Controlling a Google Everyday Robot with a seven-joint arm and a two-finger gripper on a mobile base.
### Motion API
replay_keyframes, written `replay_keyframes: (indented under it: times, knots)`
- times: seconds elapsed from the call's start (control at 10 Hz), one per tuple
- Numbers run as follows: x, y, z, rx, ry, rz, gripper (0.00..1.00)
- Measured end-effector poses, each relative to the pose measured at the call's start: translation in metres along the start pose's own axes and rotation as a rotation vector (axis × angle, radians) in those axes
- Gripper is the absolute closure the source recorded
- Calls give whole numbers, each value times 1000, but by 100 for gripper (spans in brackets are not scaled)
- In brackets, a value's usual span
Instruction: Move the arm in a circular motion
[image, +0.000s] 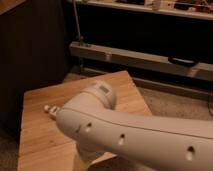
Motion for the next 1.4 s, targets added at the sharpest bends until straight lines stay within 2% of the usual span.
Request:
replay_keyframes:
  times: [0.2, 0.4, 0.6, 0.7, 0.8, 0.9, 1.1, 1.2, 1.4]
  knots:
    - [40, -40, 4, 23, 18, -78, 20]
    - [85, -63, 10, 37, 25, -139, 20]
    - [133, -67, 13, 35, 38, -180, 20]
    - [166, -64, 14, 28, 50, -193, 20]
    - [189, -60, 13, 23, 59, -200, 20]
    - [218, -51, 12, 14, 71, -200, 20]
    - [273, -13, 5, 7, 101, -167, 20]
    - [285, 1, 2, 12, 110, -148, 20]
    - [309, 52, -7, 19, 138, -68, 20]
